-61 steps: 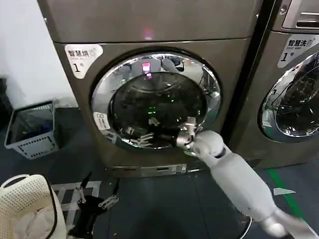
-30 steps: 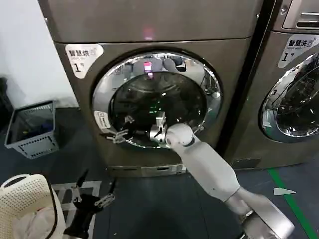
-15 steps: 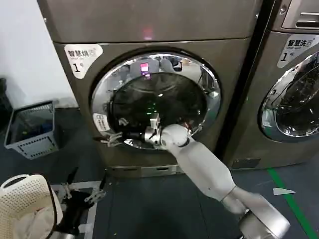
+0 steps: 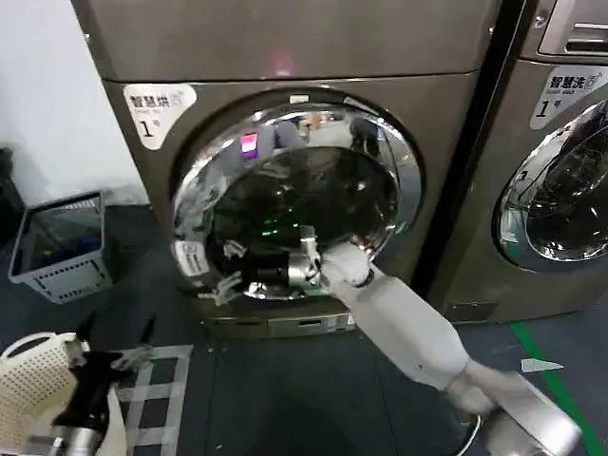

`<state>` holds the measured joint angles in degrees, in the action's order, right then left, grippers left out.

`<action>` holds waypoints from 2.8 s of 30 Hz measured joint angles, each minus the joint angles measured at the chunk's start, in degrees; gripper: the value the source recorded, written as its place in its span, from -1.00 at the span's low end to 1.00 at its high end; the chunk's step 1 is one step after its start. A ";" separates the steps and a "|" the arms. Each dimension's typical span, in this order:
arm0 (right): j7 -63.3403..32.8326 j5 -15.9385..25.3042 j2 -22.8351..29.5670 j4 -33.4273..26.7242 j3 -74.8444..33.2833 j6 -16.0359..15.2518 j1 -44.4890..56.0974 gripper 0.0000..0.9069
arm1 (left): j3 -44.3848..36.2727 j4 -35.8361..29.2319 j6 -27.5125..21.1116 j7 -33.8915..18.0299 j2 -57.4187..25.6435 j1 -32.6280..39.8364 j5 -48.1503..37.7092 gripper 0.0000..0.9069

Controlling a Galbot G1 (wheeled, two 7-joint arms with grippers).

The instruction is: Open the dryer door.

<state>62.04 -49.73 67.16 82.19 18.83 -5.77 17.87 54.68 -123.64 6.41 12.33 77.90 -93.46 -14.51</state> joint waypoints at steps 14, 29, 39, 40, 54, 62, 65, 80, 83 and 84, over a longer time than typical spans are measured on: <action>12.18 -4.18 -9.25 8.34 -2.42 -0.16 4.10 1.00 | 0.56 3.26 1.10 4.77 -5.93 3.21 -6.39 1.00; 21.43 -5.55 -22.98 19.33 -8.06 -0.32 12.60 1.00 | -8.46 4.38 7.12 13.03 -19.10 4.45 -9.32 1.00; 21.78 -5.88 -32.10 26.36 -18.68 0.91 25.34 1.00 | -17.47 3.87 7.49 14.29 -28.55 9.02 -9.93 1.00; 21.76 -5.88 -32.88 27.04 -19.85 1.13 26.71 1.00 | -18.43 3.69 7.63 14.55 -29.31 9.50 -9.78 1.00; 19.13 -7.14 -38.94 27.68 -39.70 6.09 47.70 1.00 | -34.30 2.71 7.16 15.12 -35.09 20.24 -8.47 1.00; 9.88 -7.41 -36.57 23.63 -57.74 12.44 65.99 1.00 | -42.65 3.72 6.27 15.06 -34.53 28.86 -8.60 1.00; 6.54 -6.08 -34.14 22.22 -64.91 14.72 72.76 1.00 | -45.75 4.05 5.88 15.01 -33.87 31.78 -8.62 1.00; -16.80 7.23 -18.21 19.73 -89.80 19.59 96.15 1.00 | -61.38 8.65 5.83 12.78 -28.09 46.98 -6.54 1.00; -22.19 9.53 -14.29 20.09 -93.71 19.30 98.77 1.00 | -64.18 10.01 5.17 10.80 -25.92 49.75 -5.34 1.00; -23.61 9.87 -13.18 20.34 -94.81 18.87 99.41 1.00 | -65.01 10.43 5.06 10.23 -25.15 50.54 -5.27 1.00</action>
<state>38.44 -39.87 53.97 102.52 -75.97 13.10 117.27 -10.33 -113.21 11.47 22.56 52.75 -42.93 -19.78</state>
